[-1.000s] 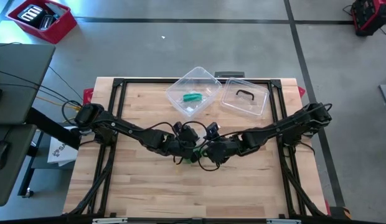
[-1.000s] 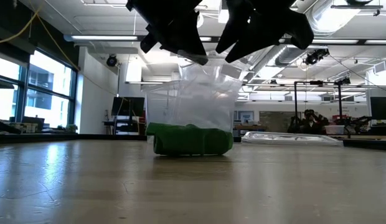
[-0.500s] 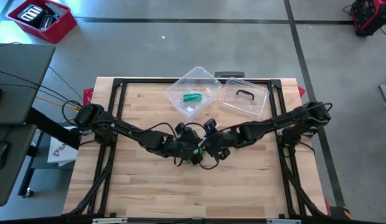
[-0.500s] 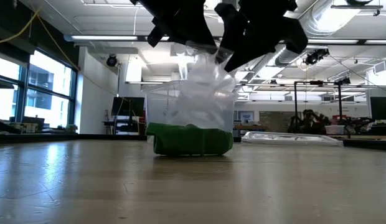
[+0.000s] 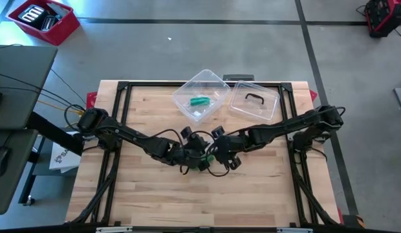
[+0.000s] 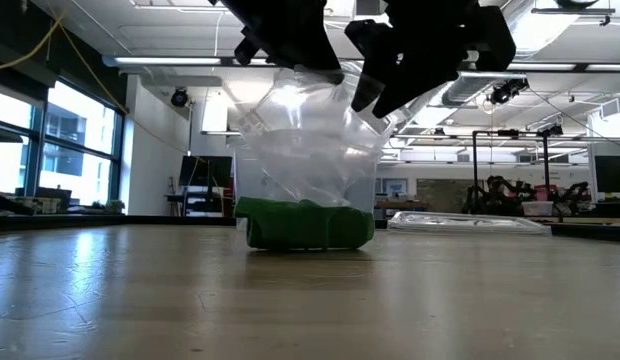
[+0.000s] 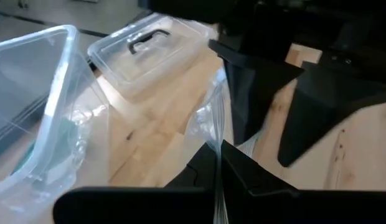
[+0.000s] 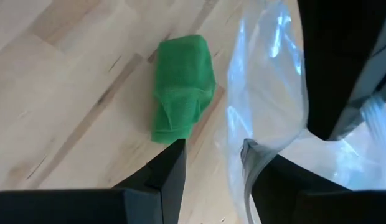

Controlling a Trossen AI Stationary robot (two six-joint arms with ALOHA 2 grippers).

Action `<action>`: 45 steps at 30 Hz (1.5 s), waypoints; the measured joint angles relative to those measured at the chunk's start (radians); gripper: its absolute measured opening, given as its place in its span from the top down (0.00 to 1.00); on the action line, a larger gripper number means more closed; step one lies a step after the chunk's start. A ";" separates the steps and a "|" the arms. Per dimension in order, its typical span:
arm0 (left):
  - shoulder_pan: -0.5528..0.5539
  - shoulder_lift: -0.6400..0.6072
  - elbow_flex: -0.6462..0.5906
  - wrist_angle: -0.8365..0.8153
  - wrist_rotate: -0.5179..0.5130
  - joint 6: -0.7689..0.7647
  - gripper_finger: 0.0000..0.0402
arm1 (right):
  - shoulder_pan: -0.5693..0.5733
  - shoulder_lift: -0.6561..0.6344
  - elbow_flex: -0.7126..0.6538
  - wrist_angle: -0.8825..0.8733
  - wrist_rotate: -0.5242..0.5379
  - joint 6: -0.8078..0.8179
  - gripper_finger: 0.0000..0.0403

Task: Roll bandage
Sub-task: Open the transparent zip bag

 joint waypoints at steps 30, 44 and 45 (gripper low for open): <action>0.090 -0.004 0.000 0.026 0.253 0.081 0.89 | 0.017 0.002 -0.002 0.026 0.109 -0.037 1.00; 0.076 -0.006 0.163 -0.241 0.023 0.134 1.00 | 0.056 0.024 0.000 0.057 0.278 -0.103 1.00; 0.067 -0.005 0.163 -0.256 0.009 0.135 1.00 | 0.056 0.024 0.000 0.060 0.278 -0.103 1.00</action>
